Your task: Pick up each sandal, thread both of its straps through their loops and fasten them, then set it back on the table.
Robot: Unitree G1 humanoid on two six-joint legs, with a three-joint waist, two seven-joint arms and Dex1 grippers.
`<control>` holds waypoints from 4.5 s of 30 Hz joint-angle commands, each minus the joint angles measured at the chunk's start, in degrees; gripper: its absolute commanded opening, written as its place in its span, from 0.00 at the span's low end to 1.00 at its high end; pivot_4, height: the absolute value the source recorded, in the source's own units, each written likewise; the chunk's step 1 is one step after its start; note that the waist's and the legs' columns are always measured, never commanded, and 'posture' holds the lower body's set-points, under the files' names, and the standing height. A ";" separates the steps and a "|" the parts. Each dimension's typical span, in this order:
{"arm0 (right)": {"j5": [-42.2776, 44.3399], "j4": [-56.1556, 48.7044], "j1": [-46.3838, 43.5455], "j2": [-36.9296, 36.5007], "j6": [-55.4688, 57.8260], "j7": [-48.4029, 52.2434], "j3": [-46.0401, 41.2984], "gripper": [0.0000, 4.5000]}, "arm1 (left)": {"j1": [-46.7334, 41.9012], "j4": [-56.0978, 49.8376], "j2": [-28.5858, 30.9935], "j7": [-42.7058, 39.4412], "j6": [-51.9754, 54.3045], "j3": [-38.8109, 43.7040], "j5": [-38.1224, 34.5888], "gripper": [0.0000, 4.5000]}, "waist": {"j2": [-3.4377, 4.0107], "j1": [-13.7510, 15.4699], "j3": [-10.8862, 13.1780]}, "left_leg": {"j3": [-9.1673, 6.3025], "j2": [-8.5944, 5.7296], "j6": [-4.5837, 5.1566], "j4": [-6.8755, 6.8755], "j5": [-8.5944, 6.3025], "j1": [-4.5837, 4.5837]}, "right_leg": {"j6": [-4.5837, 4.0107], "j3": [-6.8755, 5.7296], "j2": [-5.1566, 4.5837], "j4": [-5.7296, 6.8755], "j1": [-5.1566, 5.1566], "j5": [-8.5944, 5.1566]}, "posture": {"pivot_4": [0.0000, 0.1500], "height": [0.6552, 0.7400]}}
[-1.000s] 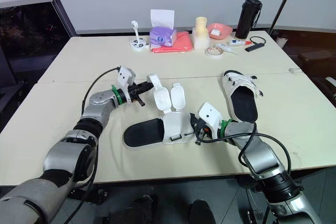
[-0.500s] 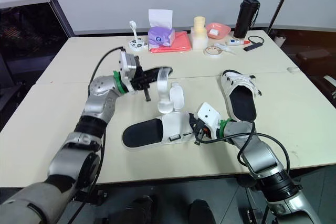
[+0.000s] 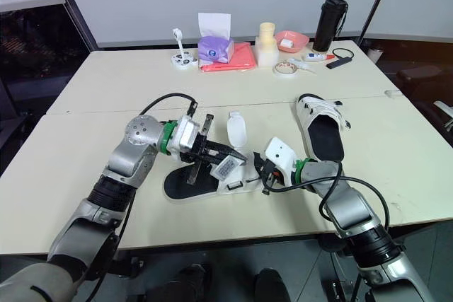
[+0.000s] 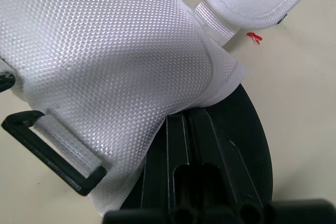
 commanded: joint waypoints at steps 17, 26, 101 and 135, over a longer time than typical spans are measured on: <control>-1.61 0.69 0.19 0.06 0.39 0.40 0.97 0.00 | -5.15 -9.20 0.10 6.33 30.39 3.17 -15.45 0.98 | 0.00 -0.07 0.00 | -0.11 0.02 0.00 0.01 0.00 0.00 | 0.01 0.01 0.01 0.01 0.01 -0.01 | 1.00 1.00; -1.39 -0.35 -0.10 0.57 1.00 0.42 1.49 0.00 | -4.64 -2.76 8.98 19.49 45.87 12.62 -15.90 0.98 | 0.00 -0.40 0.00 | -0.11 0.02 0.01 -0.03 0.00 0.02 | 0.03 0.01 0.02 0.02 -0.02 -0.01 | 1.00 1.00; -1.88 -7.14 3.33 1.05 7.12 0.55 1.33 0.00 | 16.88 -16.86 -2.54 32.12 70.82 0.07 -18.16 0.98 | 0.11 1.40 -0.09 | -0.06 0.18 0.02 -0.37 -0.07 0.89 | -0.18 0.04 -0.05 -0.73 0.92 -0.13 | 1.00 1.00; -1.97 -8.56 4.18 1.56 7.94 -0.38 1.94 0.00 | 11.91 -25.38 -2.11 44.30 86.21 21.75 -41.17 0.01 | 0.09 1.03 -0.08 | 0.09 0.17 0.07 -0.92 -0.11 0.85 | -0.05 0.07 -0.04 -0.99 0.77 -0.05 | 1.00 1.00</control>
